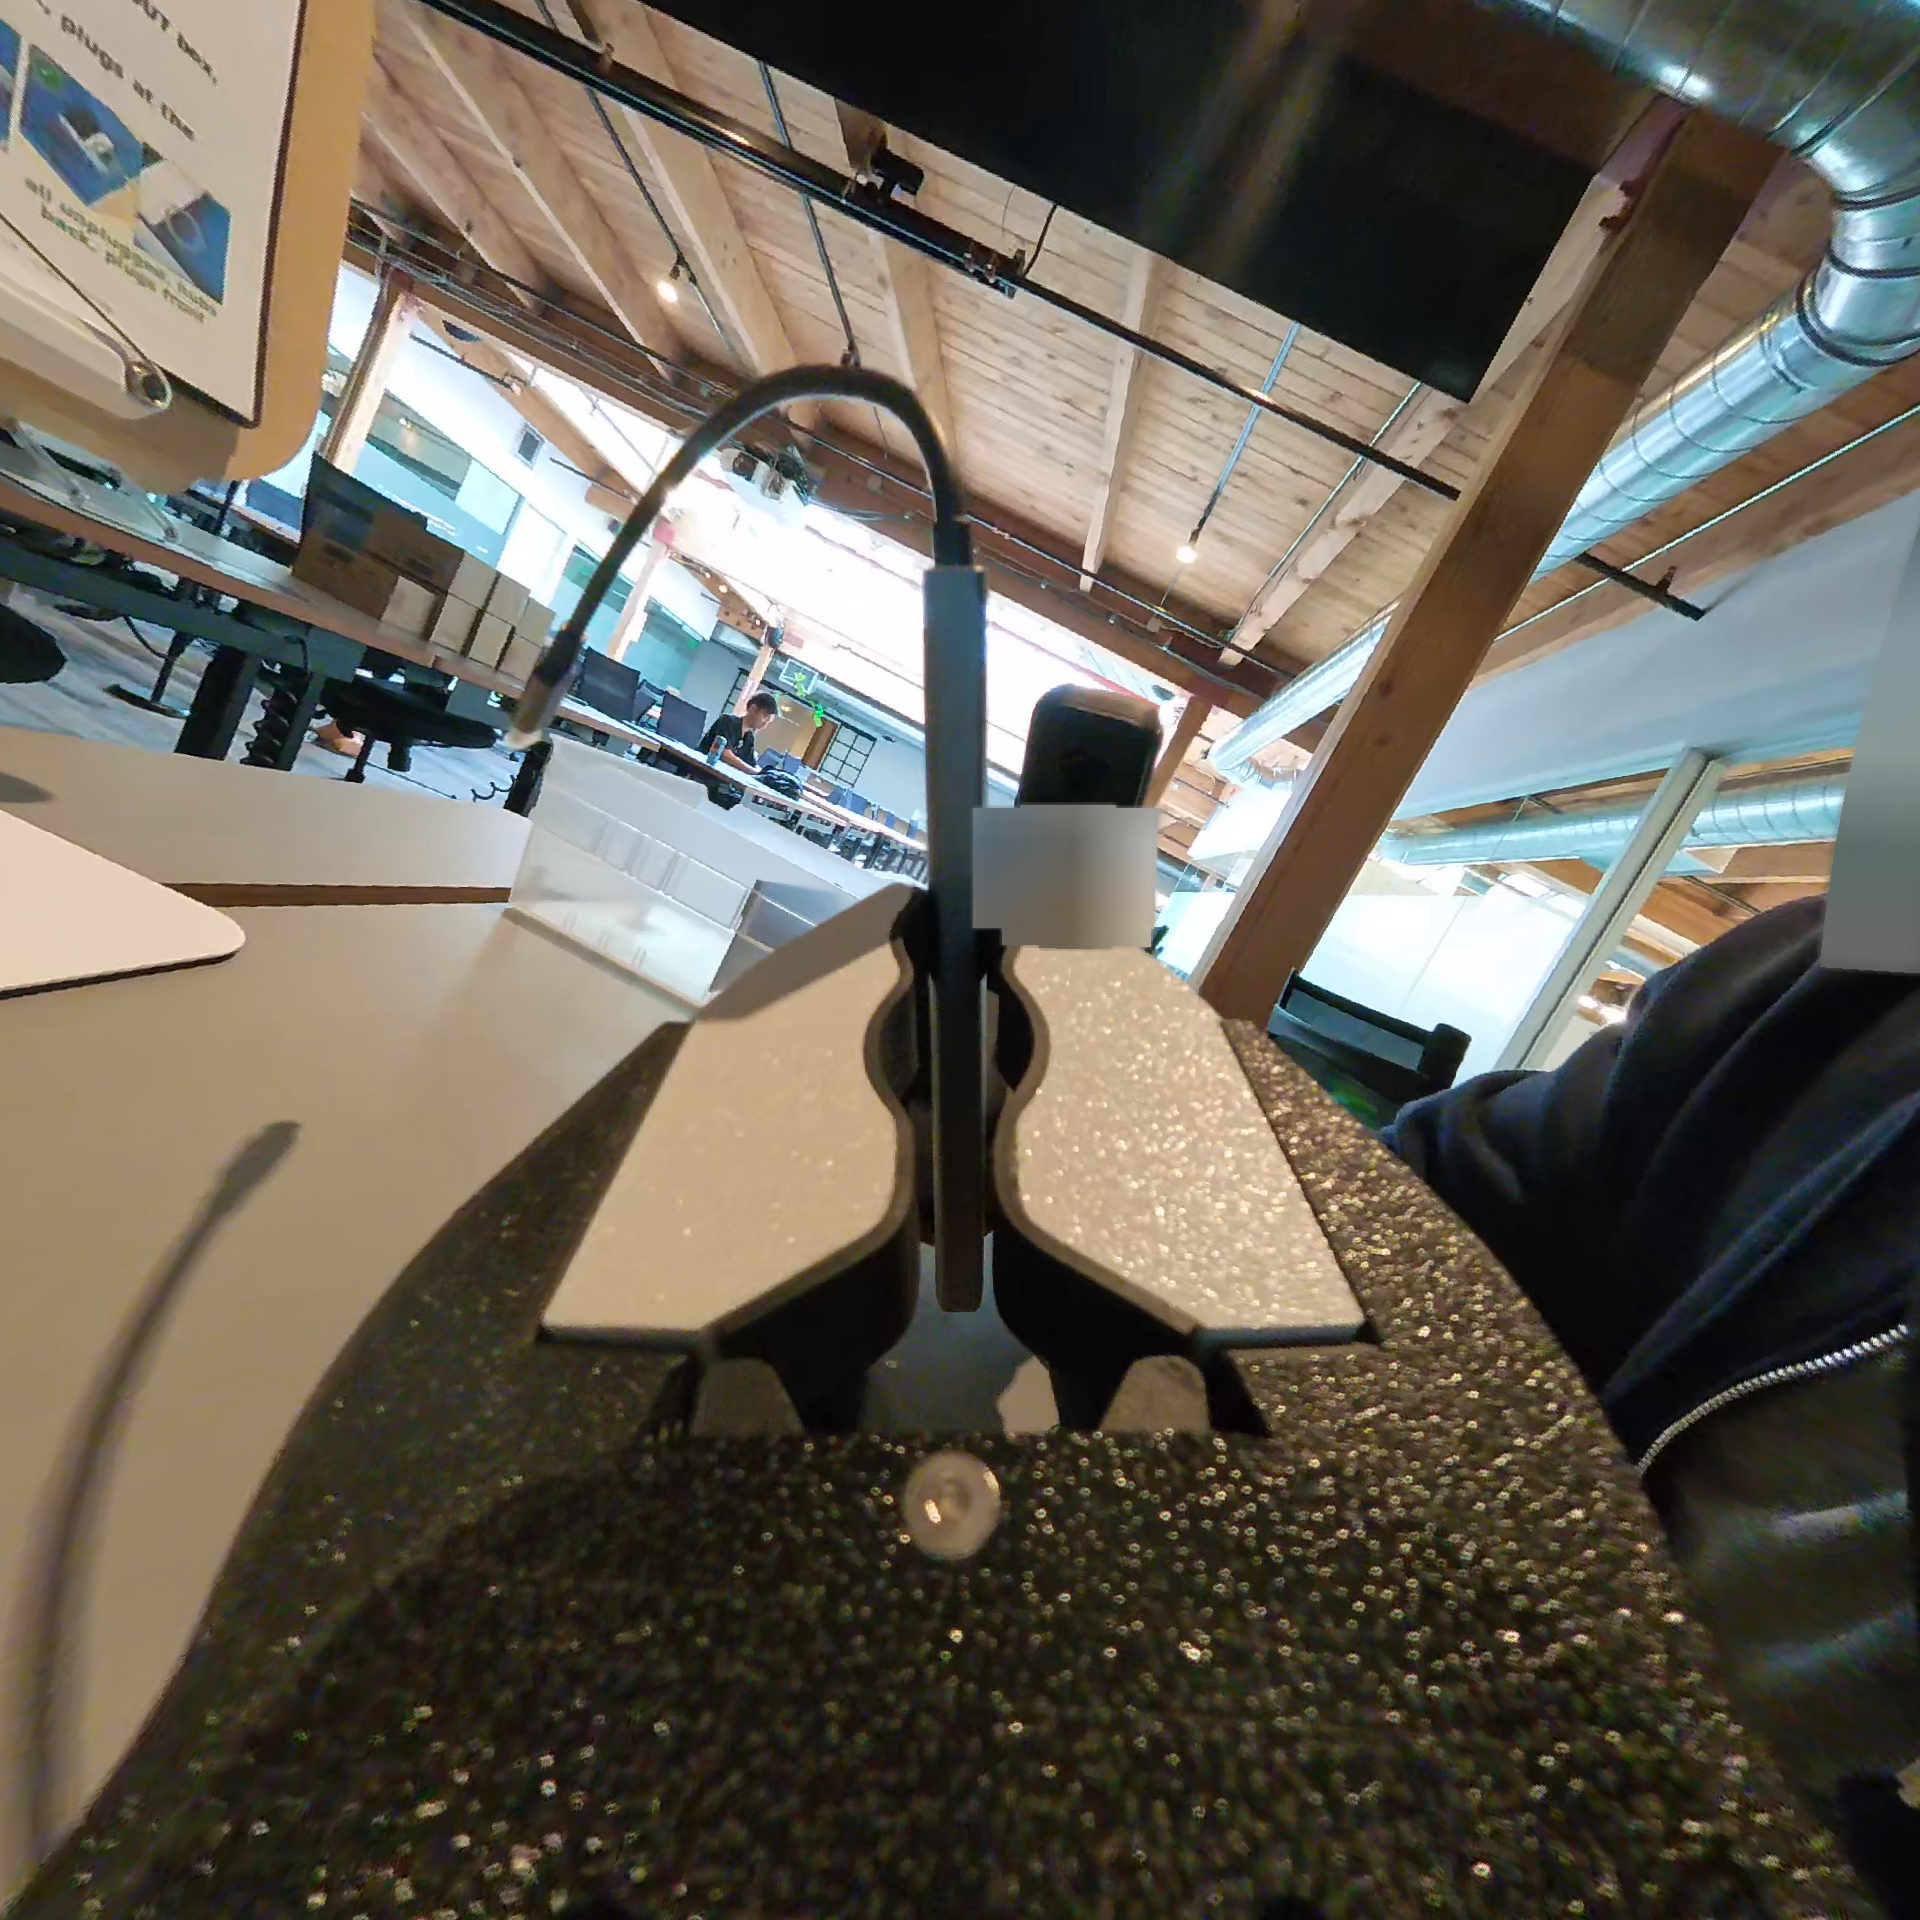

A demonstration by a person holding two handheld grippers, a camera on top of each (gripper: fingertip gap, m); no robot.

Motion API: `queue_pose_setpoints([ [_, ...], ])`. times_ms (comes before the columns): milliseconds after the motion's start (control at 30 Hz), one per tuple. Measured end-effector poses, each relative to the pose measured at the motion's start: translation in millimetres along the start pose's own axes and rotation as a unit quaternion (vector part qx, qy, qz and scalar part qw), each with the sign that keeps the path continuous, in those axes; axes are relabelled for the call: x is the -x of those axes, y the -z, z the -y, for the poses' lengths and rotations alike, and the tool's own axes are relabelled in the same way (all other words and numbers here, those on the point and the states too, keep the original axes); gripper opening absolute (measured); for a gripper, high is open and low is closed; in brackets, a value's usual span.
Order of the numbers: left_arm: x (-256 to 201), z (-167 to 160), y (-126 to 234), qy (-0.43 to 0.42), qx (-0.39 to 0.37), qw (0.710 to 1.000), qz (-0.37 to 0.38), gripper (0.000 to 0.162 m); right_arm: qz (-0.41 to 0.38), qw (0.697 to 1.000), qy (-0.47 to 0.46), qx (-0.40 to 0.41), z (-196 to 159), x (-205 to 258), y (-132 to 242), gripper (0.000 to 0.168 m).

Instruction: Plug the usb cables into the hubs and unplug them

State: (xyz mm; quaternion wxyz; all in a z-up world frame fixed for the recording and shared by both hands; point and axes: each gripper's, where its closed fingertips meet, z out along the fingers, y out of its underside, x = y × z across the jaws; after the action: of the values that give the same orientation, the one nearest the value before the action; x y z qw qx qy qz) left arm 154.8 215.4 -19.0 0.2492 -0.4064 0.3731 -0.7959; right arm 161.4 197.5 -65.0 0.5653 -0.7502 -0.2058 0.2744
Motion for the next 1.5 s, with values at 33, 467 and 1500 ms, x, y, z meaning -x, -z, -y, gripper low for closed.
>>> queue_pose_setpoints([
  [33, -1, 0, -1, 0.0, 0.001, 1.0, -0.002, 0.009, -0.002, 1.0, 0.001, 0.005, -2, 1, 0, 0.04],
  [467, -14, -12, -8, 0.022, 0.019, 0.999, -0.038, 0.009, 0.04, 0.999, -0.02, 0.019, -10, 29, -20, 0.014],
  [1500, -19, -17, -4, 0.039, 0.051, 0.995, -0.076, 0.01, 0.062, 0.995, -0.071, -0.036, -4, 31, -14, 0.009],
])
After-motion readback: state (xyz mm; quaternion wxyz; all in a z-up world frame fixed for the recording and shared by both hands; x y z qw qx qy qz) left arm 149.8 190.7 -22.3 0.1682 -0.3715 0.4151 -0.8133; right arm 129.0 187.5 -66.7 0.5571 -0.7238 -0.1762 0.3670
